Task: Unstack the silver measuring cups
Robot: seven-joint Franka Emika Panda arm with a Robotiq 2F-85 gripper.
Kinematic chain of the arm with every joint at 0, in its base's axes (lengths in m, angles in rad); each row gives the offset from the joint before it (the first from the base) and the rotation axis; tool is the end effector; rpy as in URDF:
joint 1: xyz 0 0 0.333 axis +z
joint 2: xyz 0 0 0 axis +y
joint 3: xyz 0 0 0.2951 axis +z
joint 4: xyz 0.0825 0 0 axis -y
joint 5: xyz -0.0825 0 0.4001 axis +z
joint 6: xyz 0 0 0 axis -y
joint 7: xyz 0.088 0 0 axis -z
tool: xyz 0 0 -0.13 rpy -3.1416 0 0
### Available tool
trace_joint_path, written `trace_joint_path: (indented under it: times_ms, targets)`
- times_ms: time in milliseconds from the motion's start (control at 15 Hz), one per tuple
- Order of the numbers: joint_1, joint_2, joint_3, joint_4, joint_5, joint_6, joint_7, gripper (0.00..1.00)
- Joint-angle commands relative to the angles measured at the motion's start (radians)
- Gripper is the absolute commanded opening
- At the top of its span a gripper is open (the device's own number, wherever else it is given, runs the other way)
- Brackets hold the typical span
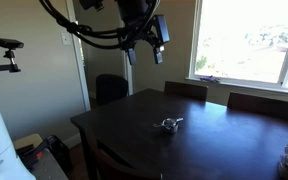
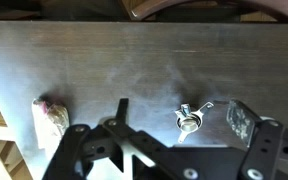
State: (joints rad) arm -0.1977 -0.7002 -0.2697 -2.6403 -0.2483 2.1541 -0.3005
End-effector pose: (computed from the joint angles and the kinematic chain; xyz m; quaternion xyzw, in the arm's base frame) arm 0.3477 -0.1836 0.4267 0.9945 -0.0033 0.0871 0.0577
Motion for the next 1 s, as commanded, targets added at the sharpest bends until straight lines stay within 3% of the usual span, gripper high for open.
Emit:
trace_joint_path:
  times_ms: [0, 533, 933]
  targets:
    - [-0.004, 0.001, 0.004, 0.002, 0.004, -0.002, -0.002, 1.00]
    - [0.012, 0.042, 0.015, 0.019, 0.016, 0.018, 0.016, 1.00]
    - [0.076, 0.243, 0.072, 0.078, 0.046, 0.155, 0.042, 1.00]
